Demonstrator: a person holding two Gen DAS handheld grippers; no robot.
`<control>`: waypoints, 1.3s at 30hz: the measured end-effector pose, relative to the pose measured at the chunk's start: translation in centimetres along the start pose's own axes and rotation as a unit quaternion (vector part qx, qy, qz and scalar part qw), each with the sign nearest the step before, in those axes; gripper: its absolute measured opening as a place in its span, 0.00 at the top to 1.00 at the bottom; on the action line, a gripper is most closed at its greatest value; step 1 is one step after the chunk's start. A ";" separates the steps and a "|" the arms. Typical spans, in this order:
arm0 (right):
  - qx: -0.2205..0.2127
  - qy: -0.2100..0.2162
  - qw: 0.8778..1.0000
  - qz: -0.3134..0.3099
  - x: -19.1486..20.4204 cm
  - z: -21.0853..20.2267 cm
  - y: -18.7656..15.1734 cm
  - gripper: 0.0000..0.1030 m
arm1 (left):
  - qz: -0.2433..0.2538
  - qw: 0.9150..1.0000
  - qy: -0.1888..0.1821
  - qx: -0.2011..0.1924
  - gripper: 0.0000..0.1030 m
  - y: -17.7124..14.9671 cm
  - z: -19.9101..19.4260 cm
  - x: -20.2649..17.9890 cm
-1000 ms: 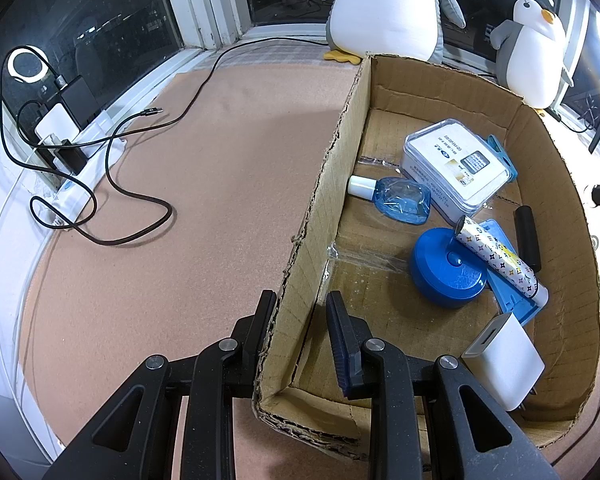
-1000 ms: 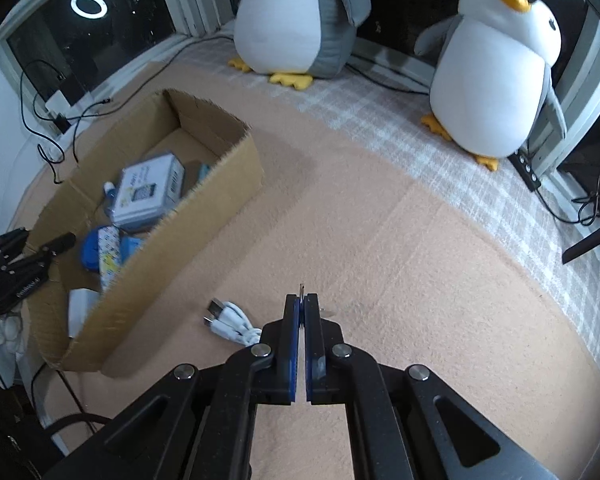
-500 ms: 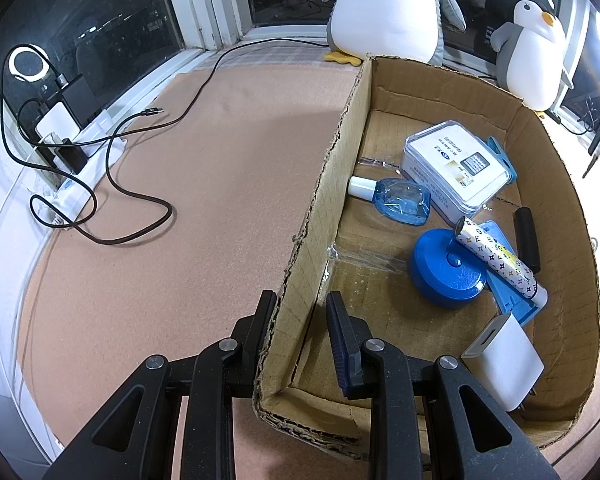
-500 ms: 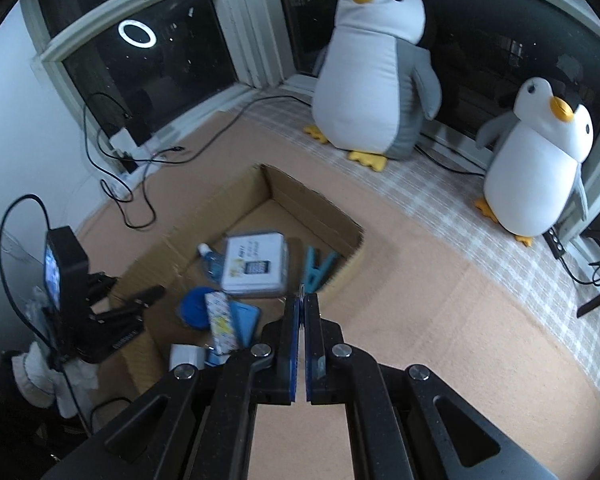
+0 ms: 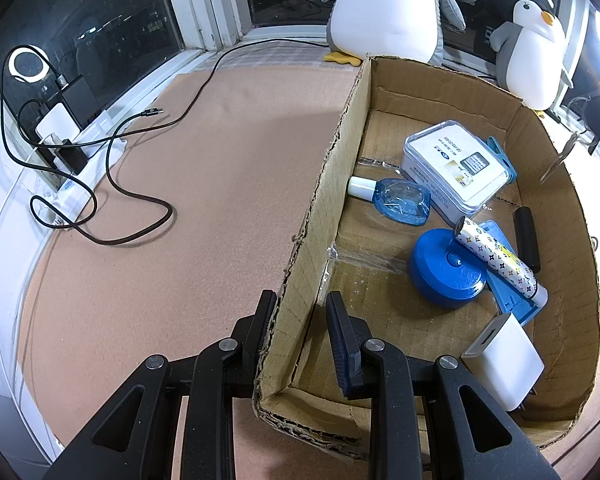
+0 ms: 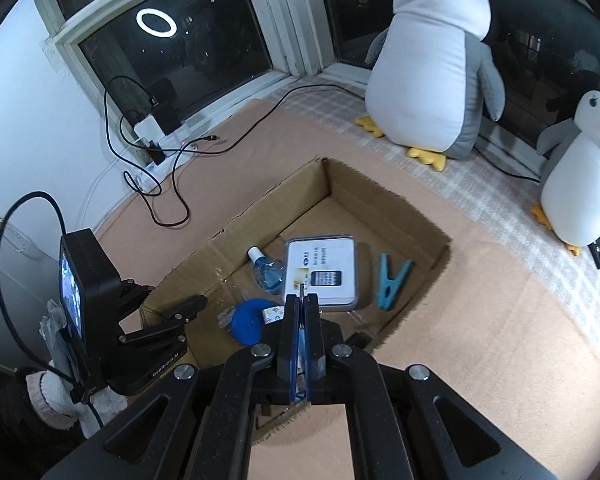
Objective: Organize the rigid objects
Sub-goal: 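Carry the keys into the box and open the right gripper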
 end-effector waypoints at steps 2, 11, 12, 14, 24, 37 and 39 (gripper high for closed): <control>0.004 -0.002 1.000 0.002 0.1 0.5 -0.1 0.98 | 0.000 1.000 0.000 0.000 0.73 0.0 0.0 0.0; 0.034 -0.018 0.999 0.012 -0.5 3.4 -1.0 0.98 | 0.000 1.000 0.000 0.000 0.73 0.0 0.0 0.0; 0.036 -0.021 0.999 0.015 -0.7 3.6 -1.1 0.98 | 0.000 1.000 0.000 0.000 0.73 0.0 0.0 0.0; 0.040 -0.026 0.999 0.019 -1.1 4.0 -1.3 0.98 | 0.000 1.000 0.000 0.000 0.73 0.0 0.0 0.0; 0.044 -0.041 0.998 0.014 -1.8 4.3 -1.5 0.97 | 0.000 1.000 0.000 0.000 0.73 0.0 0.0 0.0; 0.022 -0.034 0.999 0.021 -1.9 2.4 -1.1 0.60 | 0.001 1.000 0.000 0.000 0.73 0.0 0.0 0.0; 0.020 -0.034 0.999 0.028 -2.3 1.8 -1.4 0.60 | 0.001 1.000 0.000 0.000 0.73 0.0 0.0 0.0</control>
Point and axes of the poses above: each gripper's, at about its wrist camera, not at the fingertips, and z roughly the way its jaws point, x to its left, y to its top, the point moved 9 cm from there along z, roughly the way its jaws point, and after that the axes turned 8 degrees about -y, right-handed, at the moved point
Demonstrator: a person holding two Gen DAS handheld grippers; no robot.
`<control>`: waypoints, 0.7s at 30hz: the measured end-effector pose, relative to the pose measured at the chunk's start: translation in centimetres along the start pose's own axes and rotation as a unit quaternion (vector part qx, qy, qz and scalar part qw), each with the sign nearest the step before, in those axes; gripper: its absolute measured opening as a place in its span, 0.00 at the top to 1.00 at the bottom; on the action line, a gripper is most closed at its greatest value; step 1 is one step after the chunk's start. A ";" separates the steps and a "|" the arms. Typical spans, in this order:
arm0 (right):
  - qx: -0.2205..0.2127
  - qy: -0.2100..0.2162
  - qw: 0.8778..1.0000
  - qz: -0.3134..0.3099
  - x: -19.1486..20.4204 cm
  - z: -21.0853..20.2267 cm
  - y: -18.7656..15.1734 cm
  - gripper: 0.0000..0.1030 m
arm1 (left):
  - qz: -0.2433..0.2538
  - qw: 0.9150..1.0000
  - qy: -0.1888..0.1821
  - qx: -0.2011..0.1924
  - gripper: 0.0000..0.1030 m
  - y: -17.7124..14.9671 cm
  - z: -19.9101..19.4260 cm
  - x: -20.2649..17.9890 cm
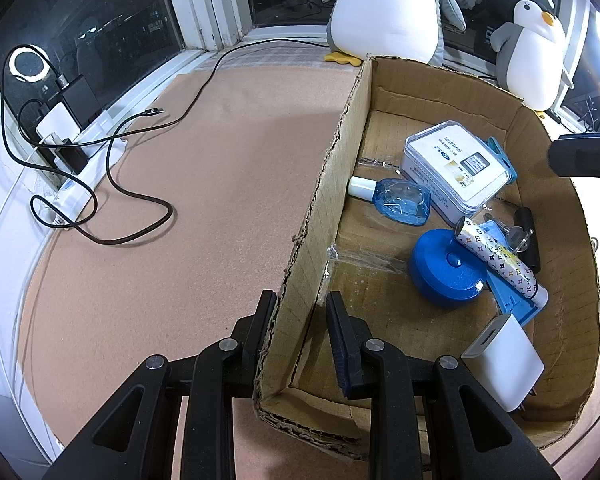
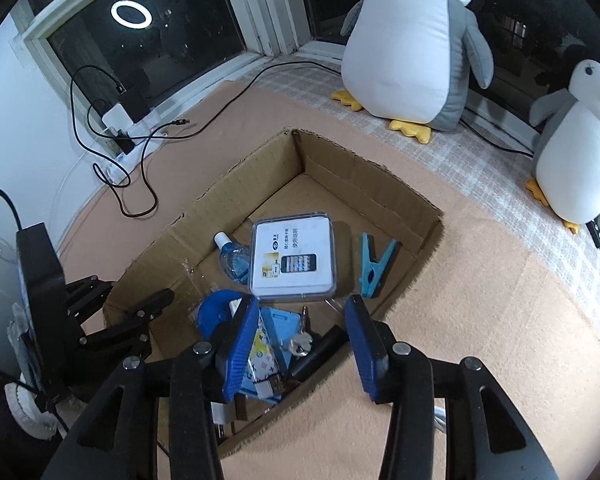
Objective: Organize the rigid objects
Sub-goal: 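Carry the keys into the box and open the right gripper, then move the right gripper to the white USB cable and grasp it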
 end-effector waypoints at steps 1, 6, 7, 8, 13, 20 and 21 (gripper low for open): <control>-0.001 0.001 1.000 0.006 -0.4 -0.4 -0.2 0.60 | 0.000 1.000 0.000 0.000 0.73 0.0 0.0 0.0; 0.008 -0.002 0.999 0.038 -3.5 -1.9 -2.0 0.59 | 0.000 1.000 0.000 0.000 0.73 0.0 0.0 0.0; 0.011 -0.004 0.999 0.046 -4.2 -2.0 -2.4 0.59 | 0.000 1.000 0.000 0.000 0.73 0.0 0.0 0.1; 0.014 -0.005 0.999 0.049 -4.8 -2.2 -2.8 0.59 | 0.000 1.000 0.000 0.000 0.73 0.0 0.0 0.0; 0.031 -0.020 0.998 0.050 -7.4 -2.1 -4.7 0.59 | 0.002 1.000 0.001 0.001 0.73 0.1 0.0 0.1; 0.053 -0.037 0.998 0.011 -8.7 -1.0 -6.7 0.59 | 0.003 1.000 0.003 0.001 0.73 0.2 0.0 0.0; 0.056 -0.040 0.998 0.002 -8.7 -0.8 -7.0 0.59 | 0.004 1.000 0.003 0.001 0.73 0.2 0.0 0.0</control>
Point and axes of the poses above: each gripper's, at about its wrist camera, not at the fingertips, and z roughly the way its jaws point, x to its left, y to its top, the point moved 9 cm from there along z, roughly the way its jaws point, and after that the axes turned 8 degrees about -y, right-handed, at the moved point
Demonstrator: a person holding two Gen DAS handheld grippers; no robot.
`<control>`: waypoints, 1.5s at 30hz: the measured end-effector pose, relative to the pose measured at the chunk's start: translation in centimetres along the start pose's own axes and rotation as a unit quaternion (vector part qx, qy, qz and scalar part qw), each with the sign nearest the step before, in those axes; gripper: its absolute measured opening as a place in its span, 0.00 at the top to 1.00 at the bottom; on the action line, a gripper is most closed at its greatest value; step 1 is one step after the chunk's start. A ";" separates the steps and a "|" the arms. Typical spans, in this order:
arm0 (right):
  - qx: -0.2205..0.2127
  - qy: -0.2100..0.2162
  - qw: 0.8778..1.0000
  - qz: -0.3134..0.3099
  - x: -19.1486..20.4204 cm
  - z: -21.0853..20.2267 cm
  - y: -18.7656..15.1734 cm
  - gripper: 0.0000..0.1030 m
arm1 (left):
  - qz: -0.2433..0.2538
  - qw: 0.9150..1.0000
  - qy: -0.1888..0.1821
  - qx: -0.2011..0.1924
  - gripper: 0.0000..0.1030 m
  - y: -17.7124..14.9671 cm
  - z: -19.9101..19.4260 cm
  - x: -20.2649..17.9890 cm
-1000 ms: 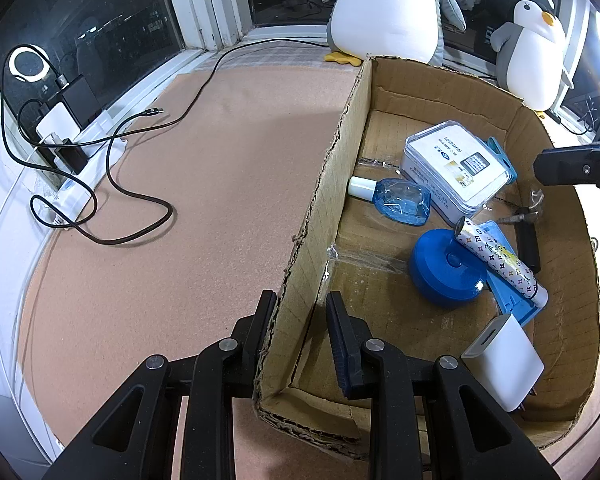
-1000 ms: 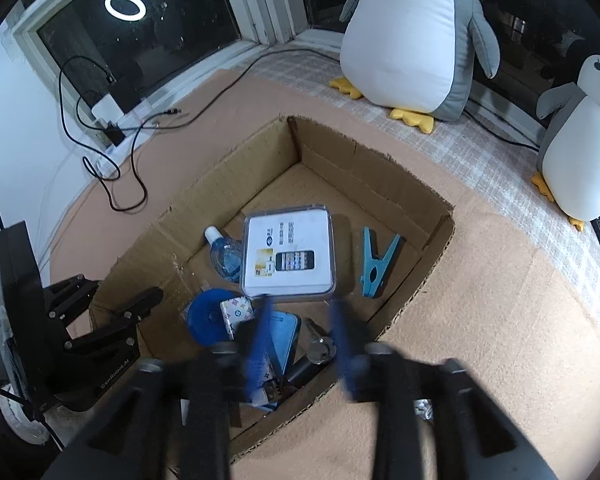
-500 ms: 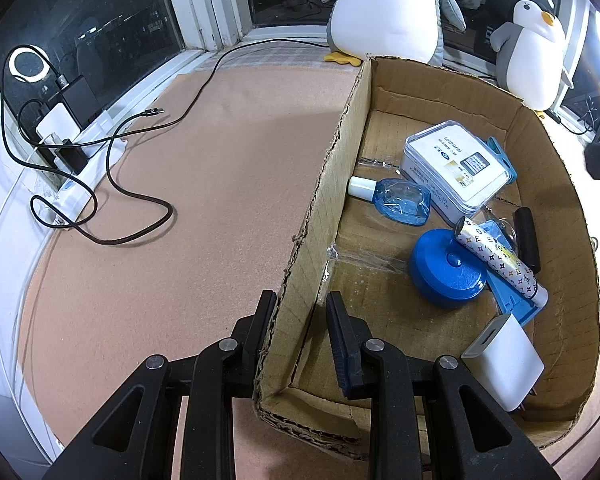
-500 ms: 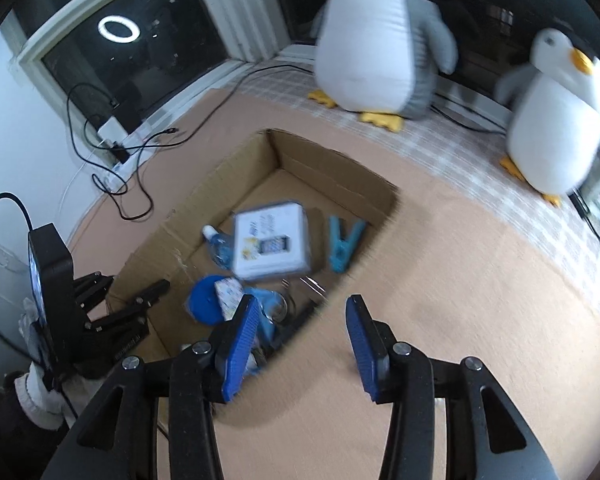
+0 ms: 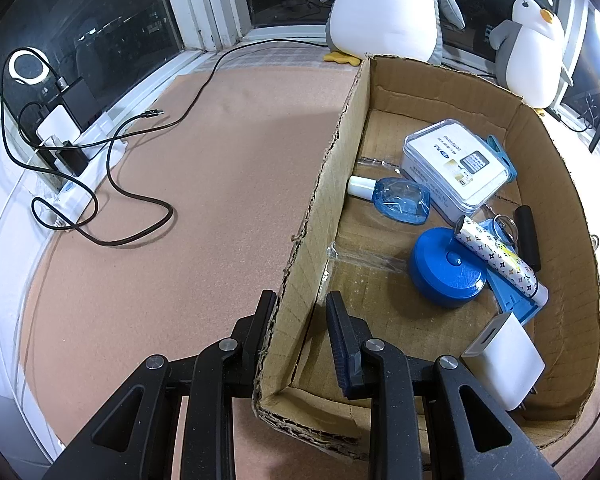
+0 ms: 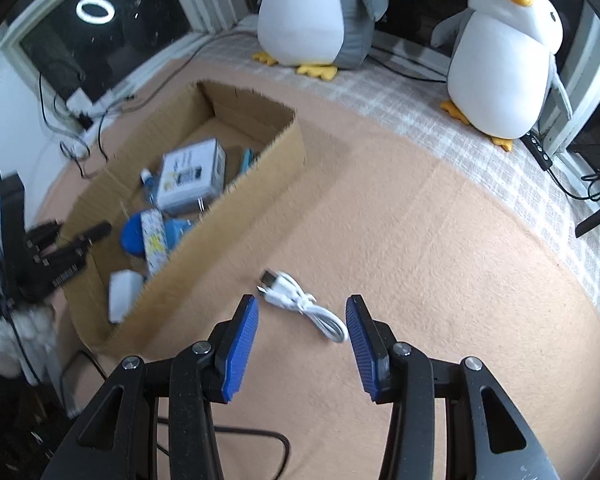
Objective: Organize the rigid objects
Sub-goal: 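Move the right gripper to the white USB cable and grasp it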
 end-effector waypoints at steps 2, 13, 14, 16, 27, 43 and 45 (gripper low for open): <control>0.008 -0.006 1.000 -0.020 0.2 0.6 -0.5 0.59 | 0.000 1.000 0.000 0.000 0.73 0.0 0.0 0.0; 0.031 -0.042 0.993 -0.106 1.0 3.3 -1.1 0.57 | 0.000 1.000 0.000 0.000 0.73 0.0 0.0 0.0; 0.033 -0.045 0.992 -0.111 1.1 3.5 -1.1 0.57 | 0.000 1.000 0.000 0.000 0.73 0.0 0.0 0.0; 0.035 -0.057 0.989 -0.129 1.4 4.0 -1.0 0.57 | 0.000 1.000 0.000 0.000 0.73 0.0 0.0 0.0; 0.044 -0.062 0.986 -0.150 2.3 5.9 -0.3 0.55 | 0.000 1.000 0.001 0.000 0.73 0.0 0.0 -0.1; 0.063 -0.052 0.997 -0.002 -1.4 6.5 0.3 0.58 | 0.001 1.000 0.001 0.000 0.73 0.0 0.0 -0.1; 0.062 -0.055 0.997 0.005 -1.5 6.4 0.2 0.60 | 0.000 1.000 0.001 0.000 0.73 0.0 0.0 -0.1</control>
Point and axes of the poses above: each gripper's, at about its wrist camera, not at the fingertips, and z roughly the way its jaws point, x to its left, y to its top, the point moved 9 cm from there along z, roughly the way its jaws point, and after that the axes turned 8 degrees about -y, right-handed, at the moved point
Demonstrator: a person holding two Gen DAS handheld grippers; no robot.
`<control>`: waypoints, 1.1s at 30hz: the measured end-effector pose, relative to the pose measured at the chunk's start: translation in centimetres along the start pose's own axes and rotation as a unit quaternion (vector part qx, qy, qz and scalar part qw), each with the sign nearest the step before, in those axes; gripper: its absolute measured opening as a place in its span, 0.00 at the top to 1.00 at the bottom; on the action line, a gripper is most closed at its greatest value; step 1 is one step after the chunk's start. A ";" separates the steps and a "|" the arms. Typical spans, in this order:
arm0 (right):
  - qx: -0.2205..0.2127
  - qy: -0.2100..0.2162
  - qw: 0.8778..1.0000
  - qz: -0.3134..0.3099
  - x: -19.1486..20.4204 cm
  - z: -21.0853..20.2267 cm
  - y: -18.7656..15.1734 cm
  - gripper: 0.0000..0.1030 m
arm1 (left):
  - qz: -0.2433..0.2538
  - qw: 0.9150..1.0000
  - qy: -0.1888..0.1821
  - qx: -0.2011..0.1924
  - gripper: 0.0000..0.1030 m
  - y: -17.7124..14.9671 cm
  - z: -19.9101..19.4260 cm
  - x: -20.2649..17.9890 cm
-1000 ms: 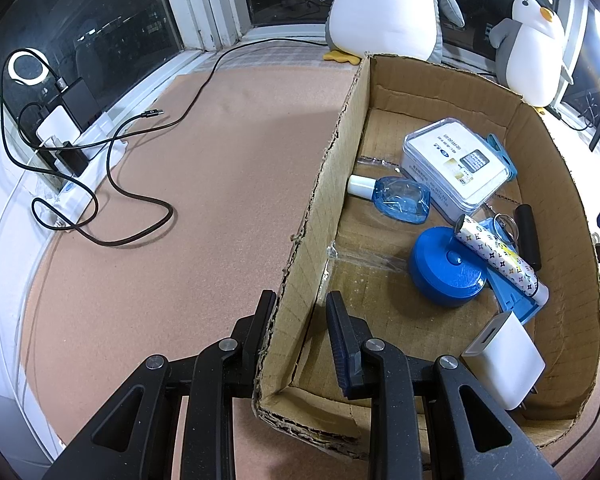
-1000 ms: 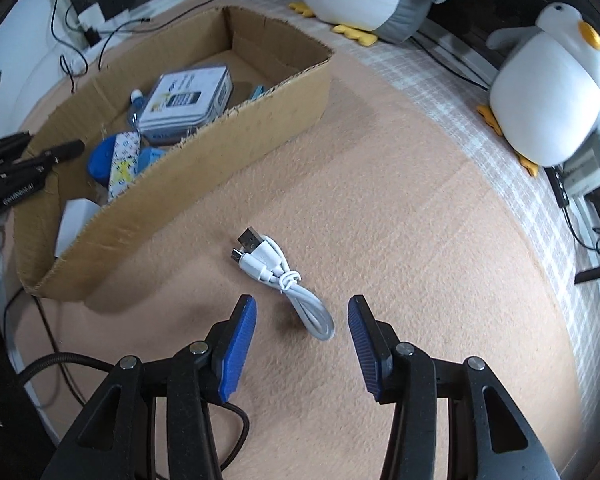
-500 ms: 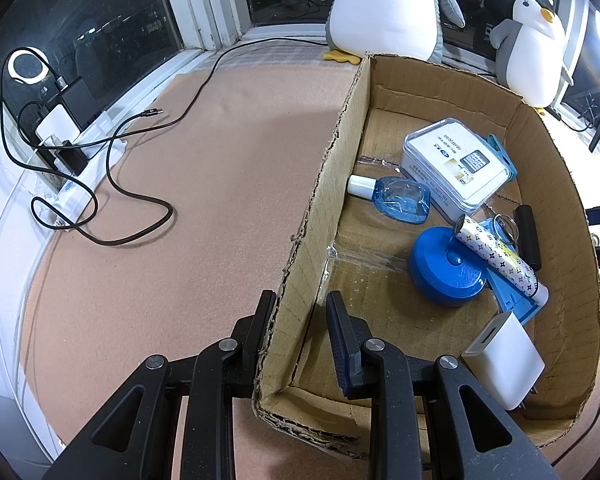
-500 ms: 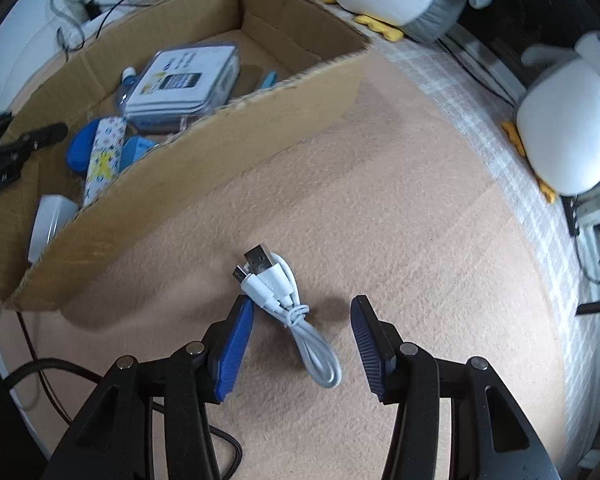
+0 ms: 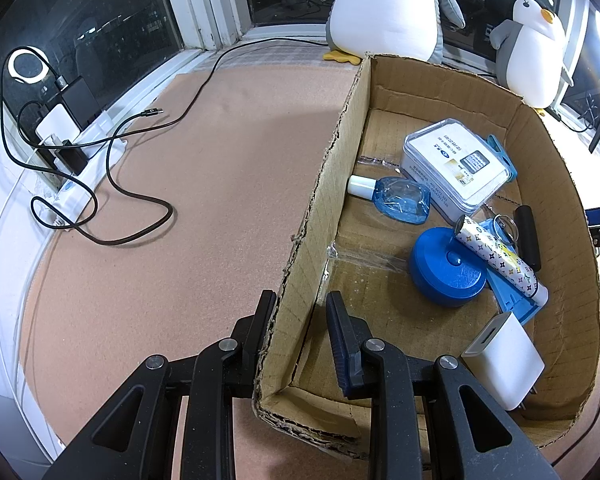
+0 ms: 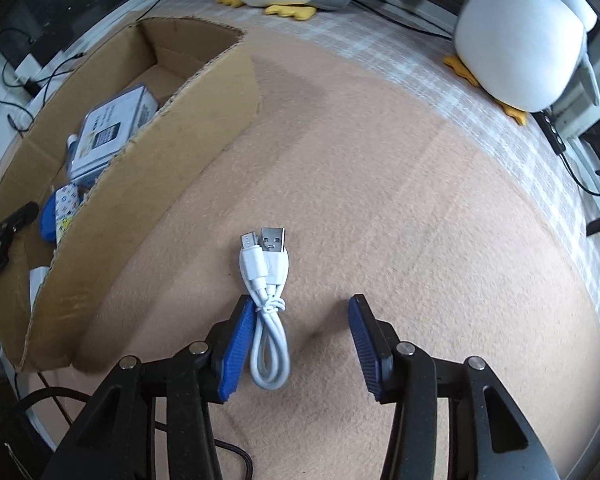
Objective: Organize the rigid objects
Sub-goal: 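Move the right gripper to the white USB cable and grasp it, then carry the white USB cable into the box and open the right gripper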
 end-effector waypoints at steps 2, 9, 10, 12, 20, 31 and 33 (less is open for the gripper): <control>-0.001 -0.001 1.000 0.010 -0.3 0.0 0.0 0.64 | 0.000 1.000 0.000 0.000 0.73 0.0 0.0 0.0; -0.002 0.007 0.999 0.042 -2.5 0.3 0.6 0.83 | 0.000 1.000 0.000 0.000 0.73 0.0 0.0 0.0; -0.003 0.009 0.999 0.046 -2.6 0.3 0.6 0.83 | 0.000 1.000 0.000 0.000 0.73 0.0 0.0 0.0; -0.004 0.010 0.999 0.051 -3.0 0.3 0.5 0.84 | 0.000 1.000 0.000 0.000 0.73 0.0 0.0 0.0; -0.008 0.024 0.996 0.087 -3.0 -0.3 -1.4 0.85 | 0.000 1.000 0.000 0.000 0.73 0.0 0.0 0.0; -0.065 0.055 0.991 0.104 -0.6 -5.3 0.1 0.85 | 0.000 1.000 0.000 0.000 0.73 0.0 0.0 0.0; -0.080 0.061 0.989 0.104 0.0 -6.5 0.6 0.85 | 0.000 1.000 0.000 0.000 0.73 0.0 0.0 0.0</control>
Point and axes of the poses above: each gripper's, at about its wrist camera, not at the fingertips, and z roughly the way its jaws point, x to its left, y to its top, the point moved 9 cm from there along z, roughly the way its jaws point, and after that the axes turned 8 degrees about -y, right-handed, at the moved point
